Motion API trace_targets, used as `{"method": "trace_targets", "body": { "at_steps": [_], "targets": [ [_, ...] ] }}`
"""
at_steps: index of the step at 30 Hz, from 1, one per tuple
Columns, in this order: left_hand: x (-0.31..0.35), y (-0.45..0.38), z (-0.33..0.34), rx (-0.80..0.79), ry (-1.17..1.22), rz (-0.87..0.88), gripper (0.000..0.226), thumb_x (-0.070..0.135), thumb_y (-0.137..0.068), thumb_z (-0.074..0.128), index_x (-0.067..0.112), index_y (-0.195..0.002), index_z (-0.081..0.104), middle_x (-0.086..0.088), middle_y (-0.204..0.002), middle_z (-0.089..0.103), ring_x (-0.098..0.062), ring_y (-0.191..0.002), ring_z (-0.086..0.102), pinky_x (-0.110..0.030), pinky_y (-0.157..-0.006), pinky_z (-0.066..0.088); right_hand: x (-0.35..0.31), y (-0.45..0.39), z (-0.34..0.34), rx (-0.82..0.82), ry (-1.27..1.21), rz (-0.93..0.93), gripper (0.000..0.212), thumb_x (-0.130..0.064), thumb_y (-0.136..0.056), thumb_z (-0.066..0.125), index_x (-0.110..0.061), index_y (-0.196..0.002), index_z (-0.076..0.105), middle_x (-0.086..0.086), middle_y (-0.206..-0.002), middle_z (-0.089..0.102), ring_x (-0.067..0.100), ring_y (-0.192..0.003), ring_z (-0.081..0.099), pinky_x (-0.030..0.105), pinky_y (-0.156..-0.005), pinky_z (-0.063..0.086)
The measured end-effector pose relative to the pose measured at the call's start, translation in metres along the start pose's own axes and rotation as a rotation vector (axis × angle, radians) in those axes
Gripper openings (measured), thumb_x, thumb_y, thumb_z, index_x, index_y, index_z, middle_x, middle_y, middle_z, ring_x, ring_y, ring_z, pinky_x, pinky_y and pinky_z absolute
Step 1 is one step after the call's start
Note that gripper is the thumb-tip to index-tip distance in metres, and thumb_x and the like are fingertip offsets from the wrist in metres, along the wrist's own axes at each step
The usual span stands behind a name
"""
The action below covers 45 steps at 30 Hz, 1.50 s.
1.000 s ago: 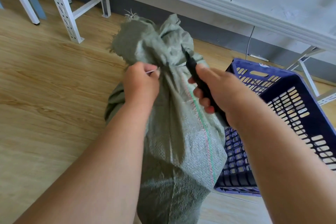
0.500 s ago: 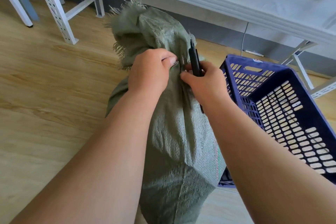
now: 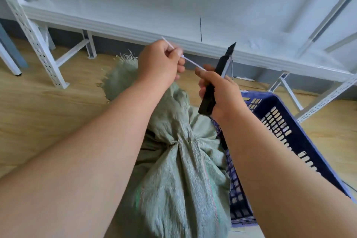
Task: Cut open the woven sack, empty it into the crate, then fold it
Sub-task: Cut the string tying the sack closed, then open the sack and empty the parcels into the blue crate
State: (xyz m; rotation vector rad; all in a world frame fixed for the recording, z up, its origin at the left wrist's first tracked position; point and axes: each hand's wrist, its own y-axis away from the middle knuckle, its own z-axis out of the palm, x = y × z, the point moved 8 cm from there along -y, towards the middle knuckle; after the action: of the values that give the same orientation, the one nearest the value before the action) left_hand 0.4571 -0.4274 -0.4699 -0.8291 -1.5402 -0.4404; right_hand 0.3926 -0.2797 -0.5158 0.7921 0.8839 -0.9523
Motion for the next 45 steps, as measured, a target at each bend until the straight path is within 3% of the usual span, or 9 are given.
{"method": "trace_targets", "body": {
  "at_steps": [9, 14, 17, 20, 24, 28, 36, 40, 45],
  "targets": [
    [0.032, -0.034, 0.052, -0.131, -0.14, -0.003, 0.019, 0.015, -0.097, 0.053, 0.017, -0.081, 0.062, -0.002, -0.082, 0.072, -0.014, -0.069, 0.072, -0.029, -0.057, 0.06, -0.046, -0.018, -0.027, 0.071, 0.466, -0.041, 0.008, -0.016, -0.09, 0.068, -0.009, -0.088, 0.064, 0.005, -0.076, 0.07, 0.007, -0.045, 0.049, 0.018, -0.04, 0.039],
    [0.023, -0.045, 0.102, -0.106, 0.03, -0.191, 0.021, 0.012, -0.099, 0.048, 0.004, -0.111, 0.063, -0.008, -0.089, 0.069, -0.016, -0.067, 0.068, -0.027, -0.06, 0.059, -0.068, -0.041, -0.074, 0.117, 0.63, -0.072, 0.006, -0.015, -0.087, 0.07, -0.01, -0.085, 0.066, 0.004, -0.066, 0.053, 0.009, -0.042, 0.043, 0.018, -0.04, 0.04],
    [0.016, -0.041, 0.142, -0.208, 0.186, -0.276, 0.046, 0.016, -0.099, 0.051, 0.006, -0.143, 0.038, -0.009, -0.11, 0.065, -0.018, -0.086, 0.069, -0.03, -0.073, 0.061, -0.073, -0.068, -0.103, 0.165, 0.601, -0.073, 0.009, -0.016, -0.086, 0.069, -0.011, -0.08, 0.065, 0.004, -0.07, 0.055, 0.012, -0.048, 0.044, 0.021, -0.044, 0.04],
    [0.016, -0.042, 0.178, -0.334, 0.042, -0.244, 0.066, 0.018, -0.097, 0.056, 0.015, -0.152, 0.02, -0.007, -0.135, 0.053, -0.018, -0.108, 0.063, -0.035, -0.09, 0.055, -0.079, -0.115, -0.133, 0.256, 0.532, 0.002, 0.012, -0.015, -0.083, 0.069, -0.009, -0.075, 0.062, 0.005, -0.065, 0.055, 0.015, -0.049, 0.044, 0.026, -0.049, 0.04],
    [0.02, -0.057, 0.211, -0.345, -0.09, -0.183, 0.057, 0.017, -0.096, 0.057, 0.017, -0.148, 0.032, -0.004, -0.131, 0.056, -0.018, -0.11, 0.062, -0.037, -0.096, 0.052, -0.089, -0.18, -0.158, 0.338, 0.519, 0.05, 0.013, -0.01, -0.077, 0.065, -0.003, -0.089, 0.064, 0.005, -0.058, 0.056, 0.017, -0.045, 0.046, 0.029, -0.053, 0.042],
    [0.009, -0.076, 0.234, -0.29, -0.164, -0.183, 0.055, 0.021, -0.092, 0.06, 0.02, -0.144, 0.04, -0.002, -0.128, 0.058, -0.019, -0.109, 0.063, -0.038, -0.095, 0.052, -0.099, -0.225, -0.166, 0.338, 0.558, 0.059, 0.006, -0.011, -0.078, 0.061, -0.008, -0.083, 0.06, 0.003, -0.058, 0.05, 0.018, -0.045, 0.043, 0.026, -0.047, 0.038],
    [0.01, -0.11, 0.264, -0.156, -0.208, -0.166, 0.05, 0.022, -0.089, 0.059, 0.022, -0.138, 0.047, 0.004, -0.12, 0.064, -0.02, -0.113, 0.061, -0.04, -0.099, 0.049, -0.14, -0.291, -0.162, 0.172, 0.504, -0.05, 0.008, -0.014, -0.085, 0.06, -0.016, -0.087, 0.053, 0.006, -0.087, 0.054, 0.017, -0.057, 0.046, 0.028, -0.05, 0.041],
    [-0.002, -0.107, 0.272, -0.129, -0.207, -0.193, 0.047, 0.02, -0.087, 0.058, 0.023, -0.134, 0.051, 0.001, -0.122, 0.062, -0.021, -0.107, 0.064, -0.038, -0.096, 0.052, -0.127, -0.295, -0.177, 0.232, 0.556, -0.025, 0.013, -0.02, -0.083, 0.06, -0.01, -0.091, 0.058, 0.004, -0.068, 0.053, 0.019, -0.051, 0.045, 0.024, -0.049, 0.038],
    [-0.013, -0.091, 0.286, -0.19, -0.242, -0.256, 0.046, 0.023, -0.091, 0.061, 0.021, -0.136, 0.051, 0.0, -0.124, 0.06, -0.018, -0.103, 0.064, -0.038, -0.091, 0.055, -0.114, -0.296, -0.187, 0.281, 0.258, 0.066, 0.027, -0.02, -0.092, 0.041, -0.008, -0.11, 0.056, 0.005, -0.075, 0.057, 0.018, -0.055, 0.048, 0.03, -0.056, 0.042]
  ]
}}
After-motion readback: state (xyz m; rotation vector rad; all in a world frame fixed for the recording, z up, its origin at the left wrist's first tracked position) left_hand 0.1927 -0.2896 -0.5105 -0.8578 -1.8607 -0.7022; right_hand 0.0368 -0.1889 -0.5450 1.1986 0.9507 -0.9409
